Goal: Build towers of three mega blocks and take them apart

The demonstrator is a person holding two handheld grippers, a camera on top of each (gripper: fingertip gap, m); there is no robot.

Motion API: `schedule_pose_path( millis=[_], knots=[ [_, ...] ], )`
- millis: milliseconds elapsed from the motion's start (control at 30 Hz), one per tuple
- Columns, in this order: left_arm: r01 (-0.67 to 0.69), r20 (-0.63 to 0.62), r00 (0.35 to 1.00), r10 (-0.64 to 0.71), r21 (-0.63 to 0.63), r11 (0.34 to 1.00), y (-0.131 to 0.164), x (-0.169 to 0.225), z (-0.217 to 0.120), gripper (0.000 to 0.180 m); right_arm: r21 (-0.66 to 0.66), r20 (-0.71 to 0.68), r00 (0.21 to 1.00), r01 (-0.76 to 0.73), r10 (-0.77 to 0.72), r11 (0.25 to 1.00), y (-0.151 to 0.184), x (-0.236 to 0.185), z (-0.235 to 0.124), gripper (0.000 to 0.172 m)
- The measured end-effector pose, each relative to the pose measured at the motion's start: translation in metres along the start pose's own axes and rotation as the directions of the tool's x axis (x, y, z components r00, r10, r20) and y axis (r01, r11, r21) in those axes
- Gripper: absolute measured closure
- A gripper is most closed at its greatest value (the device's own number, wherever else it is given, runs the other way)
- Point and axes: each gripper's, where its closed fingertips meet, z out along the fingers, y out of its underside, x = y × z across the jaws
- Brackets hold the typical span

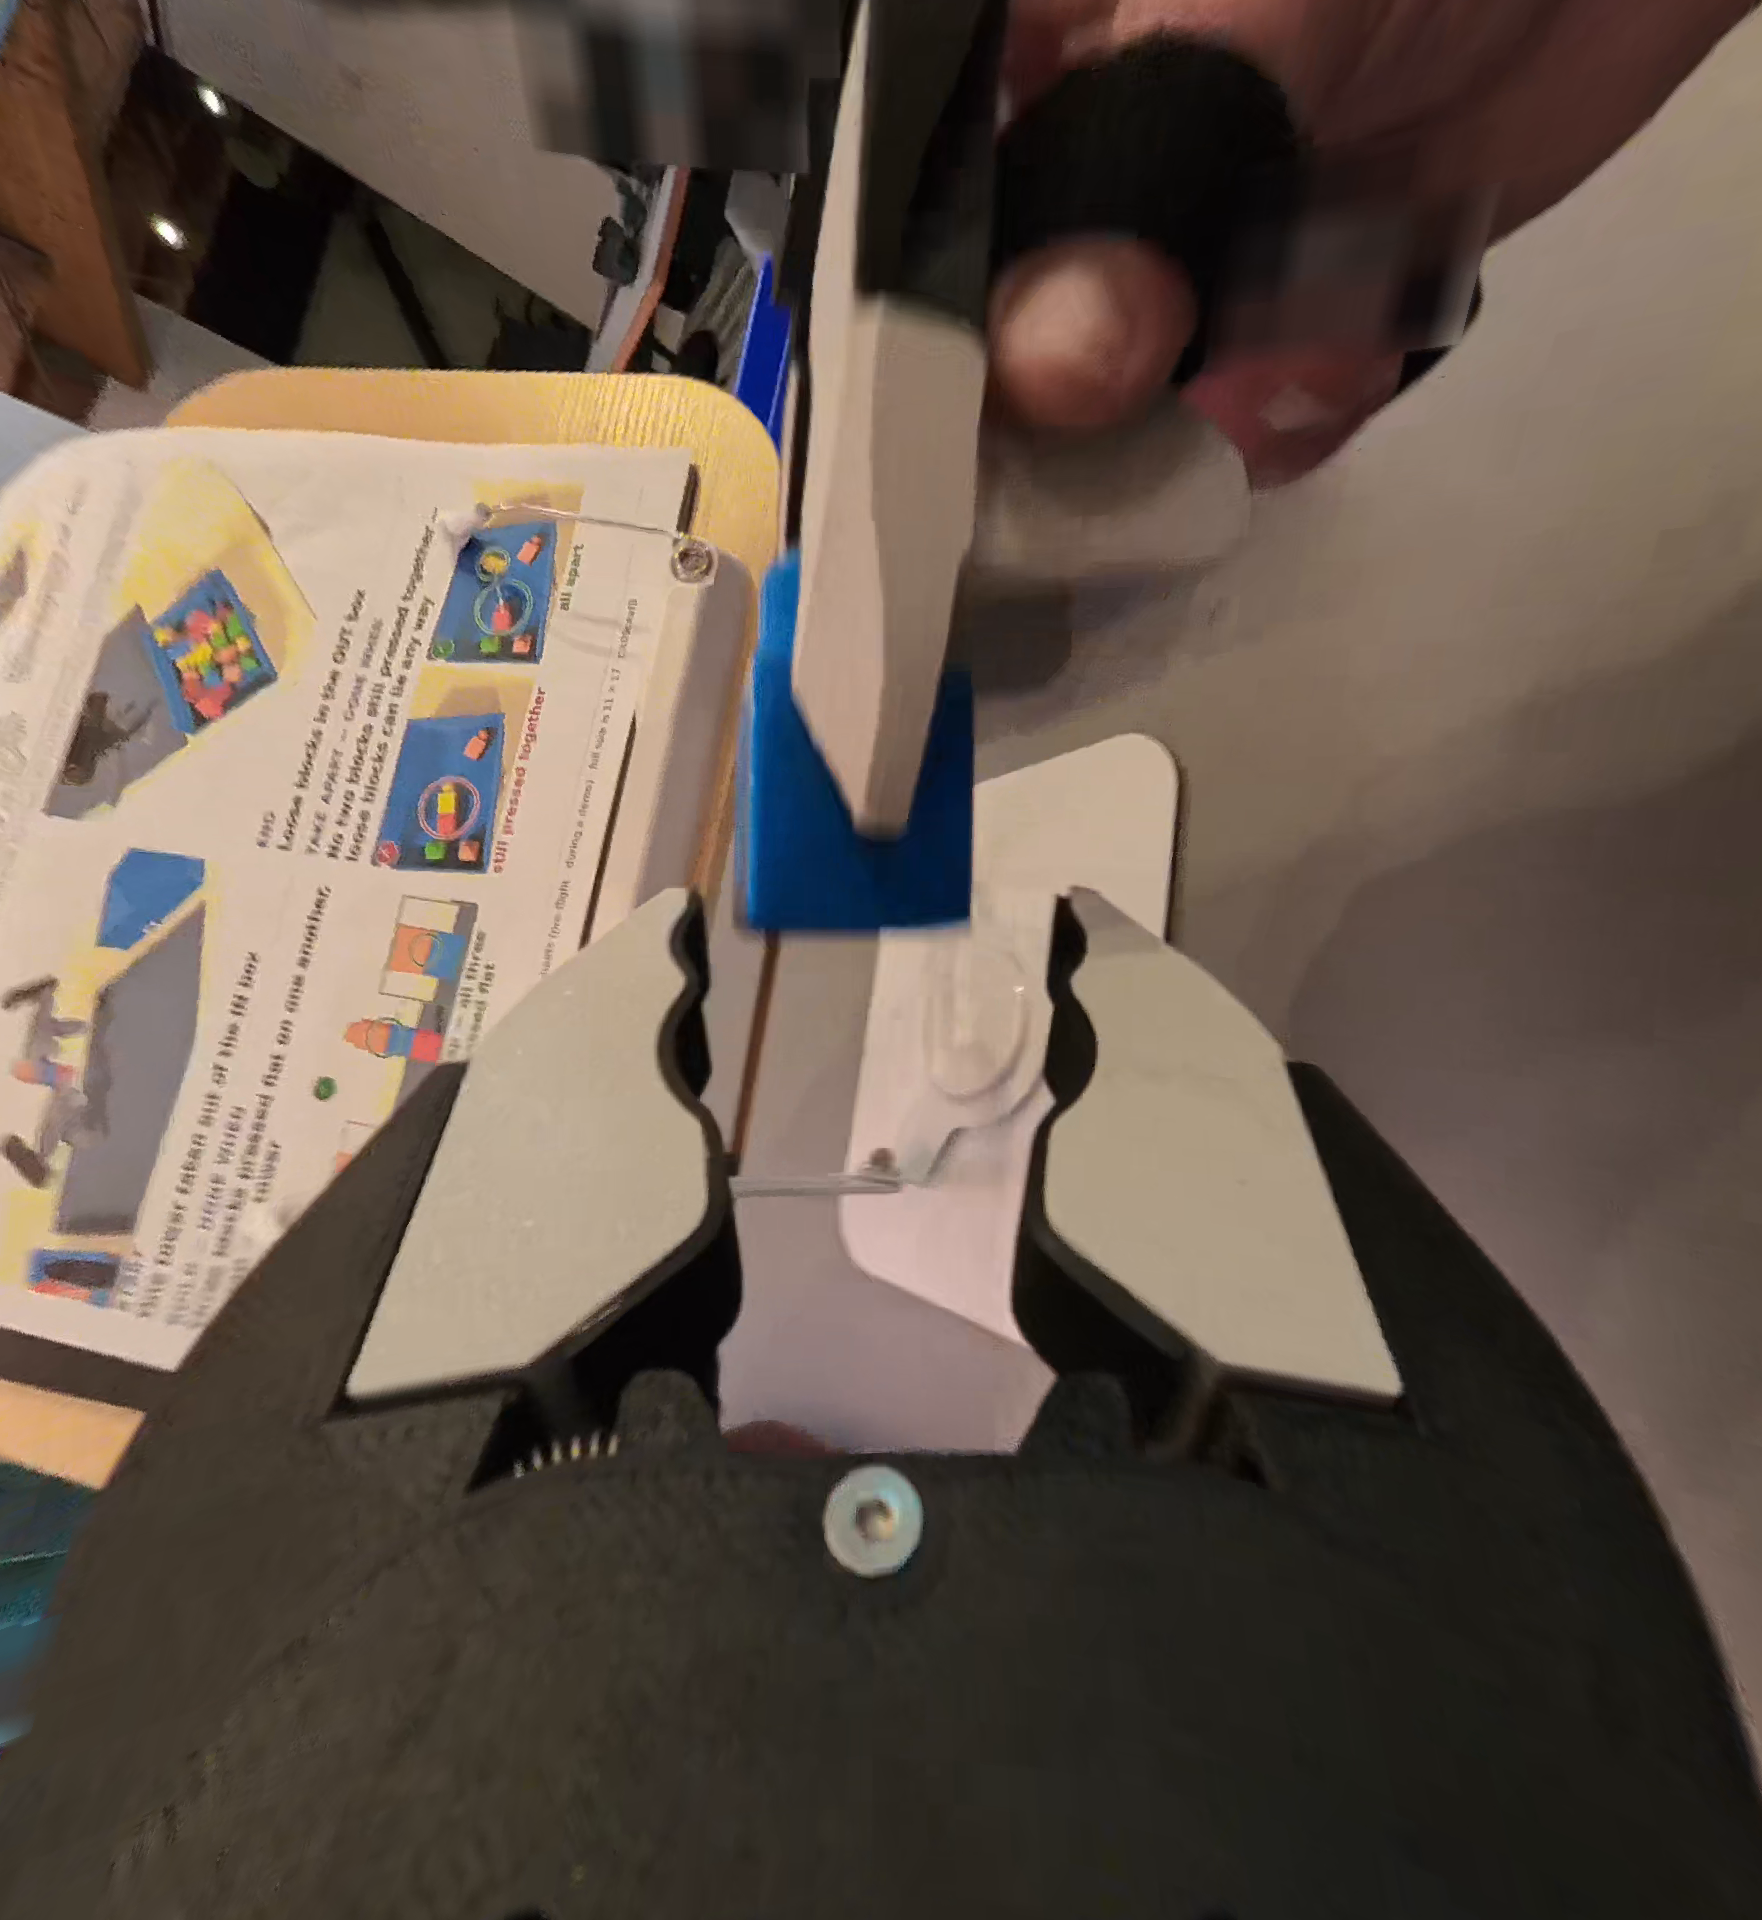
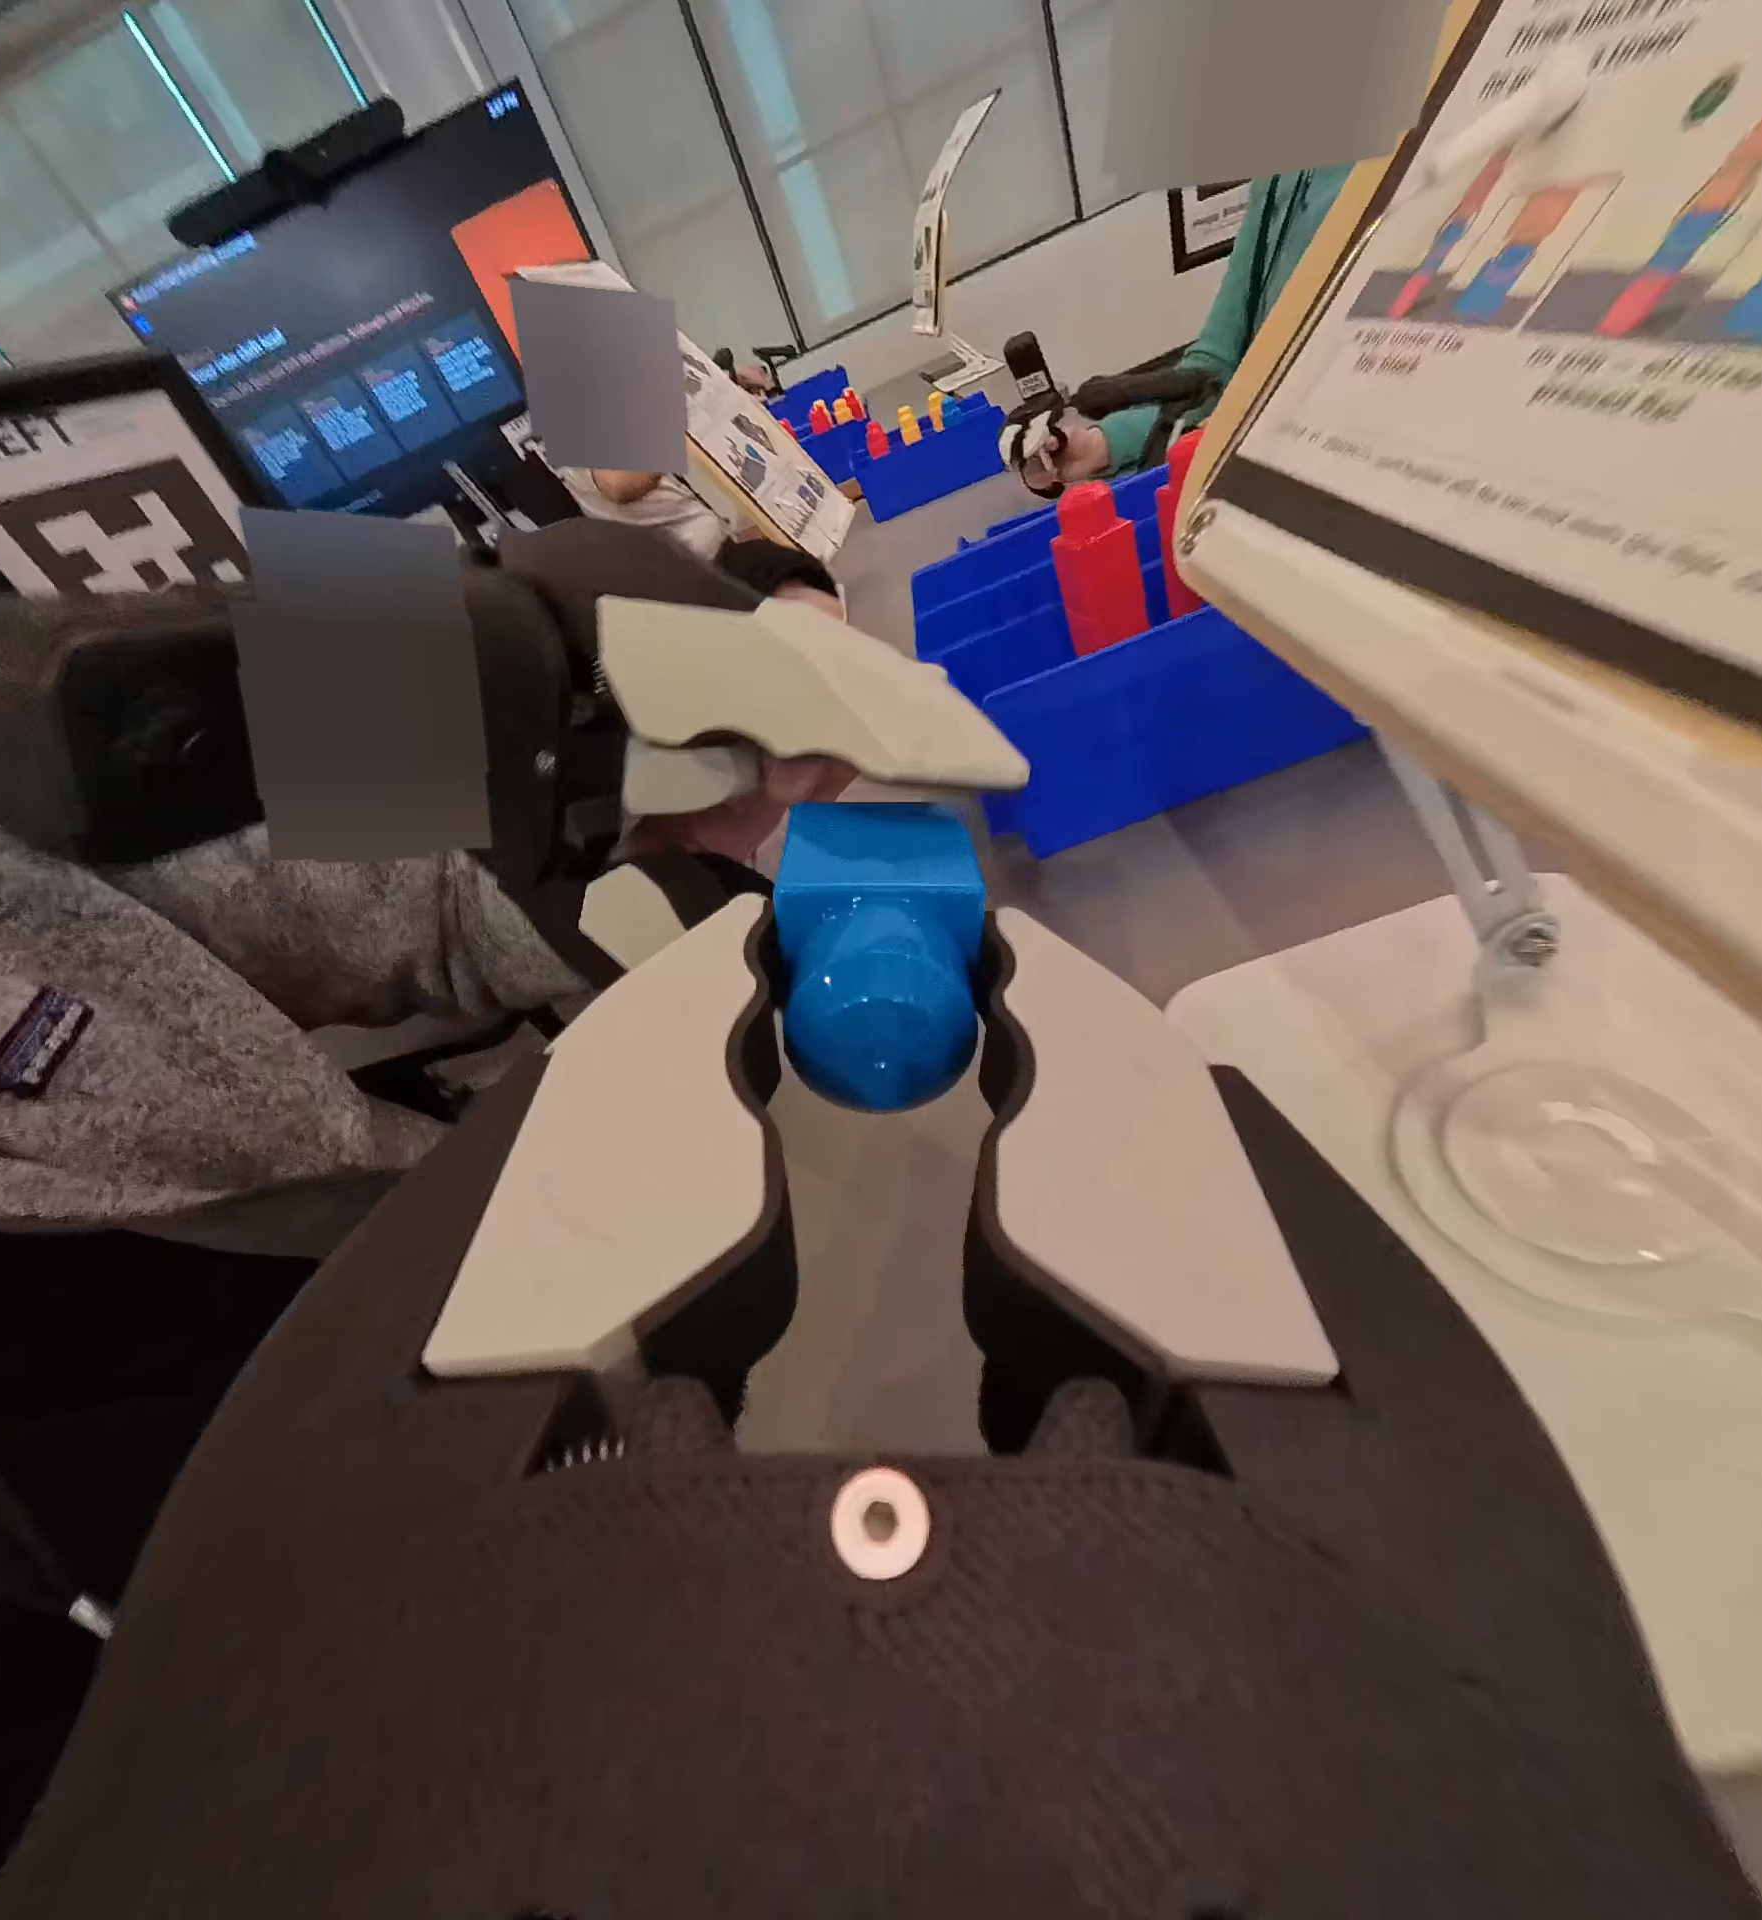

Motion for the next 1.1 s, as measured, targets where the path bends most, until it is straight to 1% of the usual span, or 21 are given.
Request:
schedule_pose_path(
  millis=[33,67,100,167,200,233,300,367,400,433,467,500,567,733,833,900,1000,1100],
  knots=[
    [0.045,-0.034,0.998,-0.045,0.008,0.999,0.001,0.0,0.0,0.118,-0.004,-0.021,0.999,0.025,-0.025,1.0,-0.005,0.001,-0.013,0.136],
    [0.069,-0.049,0.996,-0.068,0.003,0.998,0.003,-0.001,-0.001,0.121,-0.028,-0.063,0.995,0.073,-0.075,0.997,-0.009,0.005,-0.029,0.136],
    [0.071,-0.046,0.996,-0.071,0.001,0.997,0.006,-0.003,-0.001,0.129,-0.091,-0.109,0.984,0.133,-0.142,0.987,-0.01,0.01,-0.048,0.136],
    [0.088,-0.098,0.991,-0.086,0.015,0.996,0.008,0.003,-0.002,0.155,-0.22,-0.247,0.937,0.192,-0.245,0.956,-0.013,0.031,-0.096,0.136],
    [0.101,-0.129,0.987,-0.097,0.025,0.995,0.008,0.007,-0.002,0.171,-0.253,-0.291,0.913,0.215,-0.287,0.943,-0.02,0.039,-0.12,0.136],
    [0.112,-0.148,0.983,-0.107,0.031,0.993,0.009,0.009,-0.002,0.18,-0.282,-0.331,0.892,0.22,-0.31,0.934,-0.026,0.047,-0.143,0.136],
    [0.146,-0.183,0.972,-0.144,-0.006,0.989,0.017,0.014,0.005,0.18,-0.439,-0.44,0.811,0.18,-0.386,0.88,-0.024,0.078,-0.19,0.135],
    [0.172,-0.194,0.966,-0.172,-0.017,0.985,0.021,0.016,0.009,0.18,-0.527,-0.447,0.793,0.14,-0.413,0.838,-0.019,0.096,-0.22,0.135],
    [0.187,-0.208,0.96,-0.187,-0.022,0.982,0.023,0.017,0.011,0.18,-0.594,-0.465,0.769,0.096,-0.438,0.799,-0.012,0.109,-0.237,0.135],
    [0.195,-0.211,0.958,-0.195,-0.024,0.981,0.025,0.017,0.013,0.18,-0.675,-0.453,0.751,0.062,-0.48,0.735,0.0,0.122,-0.252,0.135],
    [0.195,-0.21,0.958,-0.196,-0.024,0.98,0.026,0.017,0.014,0.18,-0.728,-0.43,0.752,0.039,-0.499,0.685,0.011,0.131,-0.262,0.135],
    [0.195,-0.213,0.957,-0.196,-0.026,0.981,0.027,0.018,0.016,0.18,-0.763,-0.407,0.771,0.009,-0.49,0.647,0.023,0.138,-0.268,0.135],
    [0.194,-0.238,0.951,-0.198,-0.037,0.98,0.028,0.023,0.018,0.18,-0.818,-0.342,0.805,-0.002,-0.485,0.575,0.044,0.149,-0.272,0.135],
    [0.159,-0.255,0.952,-0.168,-0.056,0.986,0.032,0.032,0.024,0.18,-0.893,-0.253,0.857,-0.028,-0.448,0.45,0.084,0.175,-0.265,0.135],
    [0.168,-0.266,0.948,-0.176,-0.055,0.984,0.033,0.034,0.026,0.18,-0.92,-0.233,0.887,-0.067,-0.399,0.387,0.104,0.187,-0.264,0.135],
    [0.172,-0.269,0.946,-0.181,-0.058,0.983,0.035,0.034,0.027,0.18,-0.932,-0.219,0.893,-0.072,-0.393,0.355,0.112,0.195,-0.262,0.135],
    [0.172,-0.277,0.943,-0.184,-0.069,0.983,0.039,0.036,0.028,0.18,-0.938,-0.191,0.904,-0.053,-0.382,0.343,0.118,0.2,-0.254,0.135],
    [0.17,-0.282,0.941,-0.184,-0.076,0.983,0.041,0.038,0.03,0.18,-0.954,-0.172,0.908,-0.057,-0.382,0.295,0.125,0.203,-0.252,0.135]
  ],
)
